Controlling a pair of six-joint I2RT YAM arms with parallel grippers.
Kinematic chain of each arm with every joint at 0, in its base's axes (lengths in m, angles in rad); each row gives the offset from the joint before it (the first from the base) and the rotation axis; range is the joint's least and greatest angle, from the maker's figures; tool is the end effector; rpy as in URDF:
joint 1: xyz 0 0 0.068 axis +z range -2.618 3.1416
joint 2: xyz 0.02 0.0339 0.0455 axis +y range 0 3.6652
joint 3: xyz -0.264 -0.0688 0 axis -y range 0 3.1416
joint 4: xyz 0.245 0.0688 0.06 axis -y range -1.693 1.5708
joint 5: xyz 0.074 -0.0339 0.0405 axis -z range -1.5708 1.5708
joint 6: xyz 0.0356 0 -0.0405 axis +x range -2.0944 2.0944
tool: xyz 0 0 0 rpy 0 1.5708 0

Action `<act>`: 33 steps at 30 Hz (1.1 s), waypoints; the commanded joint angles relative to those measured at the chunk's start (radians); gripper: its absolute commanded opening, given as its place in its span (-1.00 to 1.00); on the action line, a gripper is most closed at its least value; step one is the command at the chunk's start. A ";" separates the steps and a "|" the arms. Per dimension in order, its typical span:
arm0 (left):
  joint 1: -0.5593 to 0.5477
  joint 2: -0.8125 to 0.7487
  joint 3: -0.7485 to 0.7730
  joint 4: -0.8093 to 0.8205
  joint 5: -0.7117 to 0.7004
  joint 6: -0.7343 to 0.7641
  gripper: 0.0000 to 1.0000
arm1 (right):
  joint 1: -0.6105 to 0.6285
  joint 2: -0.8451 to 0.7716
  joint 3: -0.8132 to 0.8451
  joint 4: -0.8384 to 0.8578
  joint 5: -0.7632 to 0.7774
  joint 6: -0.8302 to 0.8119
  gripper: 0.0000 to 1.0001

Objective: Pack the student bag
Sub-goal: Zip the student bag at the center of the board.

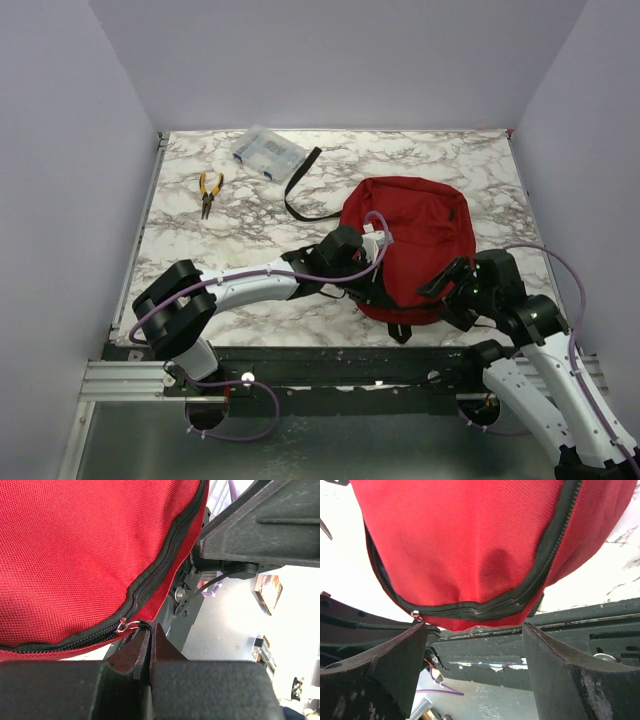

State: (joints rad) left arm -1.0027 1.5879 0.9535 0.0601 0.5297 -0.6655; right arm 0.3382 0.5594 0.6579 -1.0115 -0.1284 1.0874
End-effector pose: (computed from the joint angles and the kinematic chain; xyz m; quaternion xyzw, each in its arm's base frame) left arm 0.1706 -0.3008 0.2237 0.2656 0.8148 -0.4961 0.1396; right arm 0.0937 0.0378 0.2509 0.3263 0.8865 0.2567 0.2041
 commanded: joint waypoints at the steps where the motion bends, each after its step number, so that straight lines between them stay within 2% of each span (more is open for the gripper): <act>1: 0.001 -0.020 0.004 0.045 0.027 -0.002 -1.00 | -0.004 0.003 0.028 -0.081 -0.049 -0.026 0.61; 6: -0.001 -0.011 -0.002 0.091 0.047 -0.041 -1.00 | -0.004 -0.087 -0.072 -0.037 -0.161 0.177 0.60; 10: -0.011 0.016 0.006 0.150 0.099 -0.077 -1.00 | -0.004 -0.102 -0.101 0.001 -0.126 0.250 0.57; 15: -0.021 0.026 0.010 0.179 0.123 -0.098 -1.00 | -0.004 -0.051 -0.164 0.115 -0.098 0.358 0.28; 19: -0.025 0.029 -0.008 0.184 0.115 -0.091 -1.00 | -0.004 -0.018 -0.161 0.174 -0.075 0.378 -0.85; 20: -0.019 0.025 -0.020 0.184 0.106 -0.088 -1.00 | -0.004 -0.014 -0.149 0.160 -0.058 0.364 -0.99; 24: 0.068 -0.012 -0.099 0.184 0.118 -0.073 -1.00 | -0.005 -0.022 -0.082 0.046 0.094 0.303 -0.99; 26: 0.173 -0.032 -0.153 0.182 0.137 -0.058 -1.00 | -0.005 -0.049 -0.075 0.007 0.185 0.302 -0.99; 30: 0.383 -0.038 -0.196 0.135 0.161 0.001 -1.00 | -0.004 -0.139 -0.101 0.011 0.222 0.315 -0.99; 33: 0.442 0.015 -0.145 0.104 0.193 0.028 -1.00 | -0.004 -0.184 -0.121 0.027 0.220 0.316 -0.99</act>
State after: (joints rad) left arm -0.6579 1.5780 0.7727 0.2108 0.6880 -0.7174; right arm 0.3389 0.4267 0.5488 -0.9569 -0.0303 1.4094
